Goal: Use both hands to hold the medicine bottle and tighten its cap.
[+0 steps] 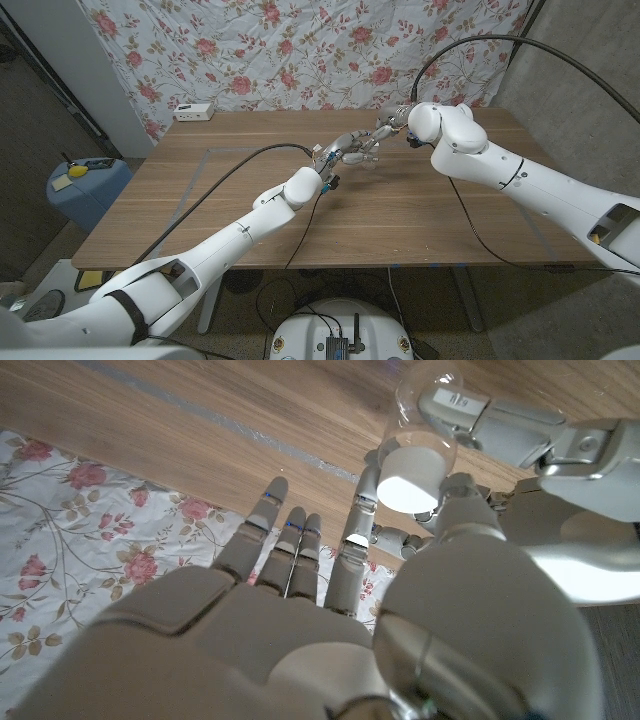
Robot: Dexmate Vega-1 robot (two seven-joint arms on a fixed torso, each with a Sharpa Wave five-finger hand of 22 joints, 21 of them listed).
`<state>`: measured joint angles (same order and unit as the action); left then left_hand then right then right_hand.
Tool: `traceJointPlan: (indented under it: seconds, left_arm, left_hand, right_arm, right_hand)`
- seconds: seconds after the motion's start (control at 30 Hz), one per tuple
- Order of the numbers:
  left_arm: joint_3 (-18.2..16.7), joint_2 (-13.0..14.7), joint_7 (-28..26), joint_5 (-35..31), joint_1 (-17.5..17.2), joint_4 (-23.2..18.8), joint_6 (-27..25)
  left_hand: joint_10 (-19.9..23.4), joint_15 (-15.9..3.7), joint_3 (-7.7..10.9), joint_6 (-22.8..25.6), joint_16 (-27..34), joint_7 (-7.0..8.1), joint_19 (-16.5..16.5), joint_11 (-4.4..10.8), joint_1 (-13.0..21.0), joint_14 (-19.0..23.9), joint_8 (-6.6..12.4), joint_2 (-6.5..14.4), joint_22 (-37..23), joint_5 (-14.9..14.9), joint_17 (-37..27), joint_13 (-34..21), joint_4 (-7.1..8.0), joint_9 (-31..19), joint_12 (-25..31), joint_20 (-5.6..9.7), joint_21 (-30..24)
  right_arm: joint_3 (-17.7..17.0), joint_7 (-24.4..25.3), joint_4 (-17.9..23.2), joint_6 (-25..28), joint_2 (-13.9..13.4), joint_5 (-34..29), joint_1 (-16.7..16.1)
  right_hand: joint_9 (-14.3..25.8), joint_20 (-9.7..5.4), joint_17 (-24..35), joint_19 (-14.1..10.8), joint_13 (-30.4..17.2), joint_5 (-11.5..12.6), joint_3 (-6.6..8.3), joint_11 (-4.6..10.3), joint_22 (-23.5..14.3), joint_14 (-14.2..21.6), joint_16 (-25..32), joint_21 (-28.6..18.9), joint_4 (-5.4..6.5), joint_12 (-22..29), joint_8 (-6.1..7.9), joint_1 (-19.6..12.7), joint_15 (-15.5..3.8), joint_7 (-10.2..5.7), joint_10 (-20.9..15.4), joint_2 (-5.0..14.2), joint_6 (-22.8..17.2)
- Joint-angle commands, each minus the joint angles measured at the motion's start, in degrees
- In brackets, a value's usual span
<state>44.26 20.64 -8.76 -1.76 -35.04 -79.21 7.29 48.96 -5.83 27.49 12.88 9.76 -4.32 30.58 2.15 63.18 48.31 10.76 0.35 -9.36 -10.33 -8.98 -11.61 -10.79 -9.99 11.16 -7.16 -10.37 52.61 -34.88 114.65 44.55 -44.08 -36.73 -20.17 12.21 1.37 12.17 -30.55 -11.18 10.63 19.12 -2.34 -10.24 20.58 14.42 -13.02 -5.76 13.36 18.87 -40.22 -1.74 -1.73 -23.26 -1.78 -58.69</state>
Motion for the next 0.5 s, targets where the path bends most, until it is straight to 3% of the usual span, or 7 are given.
traceJointPlan:
  seconds: [0.03, 0.5]
  left_arm:
    - [-0.01, -0.03, -0.01, 0.05, -0.12, -0.01, 0.1]
    - [-0.07, -0.28, 0.04, 0.3, 0.08, 0.64, 0.3]
  left_hand:
    - [6.13, -3.12, 2.24, 0.02, 0.16, 0.47, -0.19, 5.87, 0.05, -0.09, -0.11, 0.47, -0.1, -0.39, -0.24, -0.1, 1.94, -0.1, 0.41, 0.18, -0.17]
    - [5.78, -2.78, 2.26, 0.01, 0.21, 0.42, -0.24, 5.91, 0.03, -0.14, -0.1, 0.58, -0.1, -0.39, -0.29, -0.1, 1.95, -0.11, 0.3, 0.16, -0.16]
  right_arm:
    - [0.52, 1.85, 0.05, 1.35, 0.8, -2.24, -0.87]
    - [1.58, 2.87, -0.51, 2.84, 1.82, -5.63, -1.16]
  right_hand:
    - [-0.07, -0.12, 0.01, -0.79, -0.12, 0.0, -0.45, 0.08, -0.11, 1.18, 0.5, -0.28, 0.12, 0.39, 0.57, 0.97, -0.28, -1.6, -1.43, -0.05, -3.37]
    - [-0.6, -0.39, -0.25, -3.03, 0.03, -0.22, -2.26, 0.53, -0.17, 4.7, 1.18, -0.6, 0.63, 0.74, 1.99, 4.64, -1.0, -2.07, -5.66, -1.1, -9.98]
